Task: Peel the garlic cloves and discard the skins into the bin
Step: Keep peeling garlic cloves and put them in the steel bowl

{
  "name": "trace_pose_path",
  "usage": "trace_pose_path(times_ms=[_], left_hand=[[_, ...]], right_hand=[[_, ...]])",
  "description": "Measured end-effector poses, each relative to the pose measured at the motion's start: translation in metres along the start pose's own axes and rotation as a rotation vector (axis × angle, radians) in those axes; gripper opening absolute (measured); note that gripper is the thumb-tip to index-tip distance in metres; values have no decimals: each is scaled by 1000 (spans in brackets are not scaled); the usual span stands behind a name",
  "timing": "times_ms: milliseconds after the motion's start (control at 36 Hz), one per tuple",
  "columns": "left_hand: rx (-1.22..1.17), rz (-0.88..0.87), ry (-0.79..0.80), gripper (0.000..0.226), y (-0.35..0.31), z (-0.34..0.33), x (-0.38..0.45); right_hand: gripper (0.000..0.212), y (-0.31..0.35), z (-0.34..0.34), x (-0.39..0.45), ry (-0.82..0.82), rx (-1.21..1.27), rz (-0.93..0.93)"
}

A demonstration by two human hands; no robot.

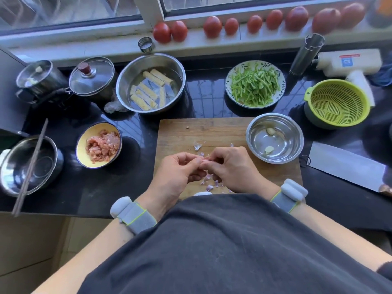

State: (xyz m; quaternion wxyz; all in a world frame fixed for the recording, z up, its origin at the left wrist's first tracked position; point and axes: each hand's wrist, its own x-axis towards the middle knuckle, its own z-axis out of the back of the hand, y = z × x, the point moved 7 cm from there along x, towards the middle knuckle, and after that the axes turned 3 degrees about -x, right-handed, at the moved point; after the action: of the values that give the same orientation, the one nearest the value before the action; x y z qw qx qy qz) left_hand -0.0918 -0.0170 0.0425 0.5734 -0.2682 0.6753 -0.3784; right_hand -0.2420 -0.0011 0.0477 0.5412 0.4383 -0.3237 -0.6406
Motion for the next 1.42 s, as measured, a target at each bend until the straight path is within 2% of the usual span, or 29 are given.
trace_pose_path(times_ms=[83,361,444,556,722,806,861,944,1056,1194,1250,1333,1417], left_hand=[[-51,-49,10,11,-4,1,-1],[-91,-161,43,12,-10,-6,-1],[-119,-162,93,22,-11,-11,-3],[-80,-184,64,15,-12,-11,-2],[-315,-72,78,18,-5,-13,-2],[-403,-29,72,20,-2,-8,-1],[-437,-15,63,20,-2,-5,-1],[-434,-7,64,20,-1,-6,-2],[-421,-5,73,20,0,-9,-1],[-262,-71,110,18,-3,-10,-1],[-216,-94,117,13,-5,-10,-1],[-204,-83,132,12,-7,-9,-3],[-12,-211,91,11,-16,-5,-5]], right_hand=[[20,3,0,-2,-13,164,-44],[28,-2,-6,-7,-94,480,-180],[29,-5,-6,-8,-102,534,-230],[30,-6,-8,-7,-117,559,-266],[20,-8,-10,-6,-92,708,-311],[13,-7,-8,-7,-72,711,-297],[15,-8,-3,-7,-76,662,-276],[30,-9,3,-7,-96,457,-214],[14,-3,4,-9,-74,242,-146],[16,9,0,-10,-12,-79,-17],[11,11,-3,-9,42,-112,-8],[18,15,-8,-9,131,-99,-5],[26,11,-14,-12,221,189,-110]])
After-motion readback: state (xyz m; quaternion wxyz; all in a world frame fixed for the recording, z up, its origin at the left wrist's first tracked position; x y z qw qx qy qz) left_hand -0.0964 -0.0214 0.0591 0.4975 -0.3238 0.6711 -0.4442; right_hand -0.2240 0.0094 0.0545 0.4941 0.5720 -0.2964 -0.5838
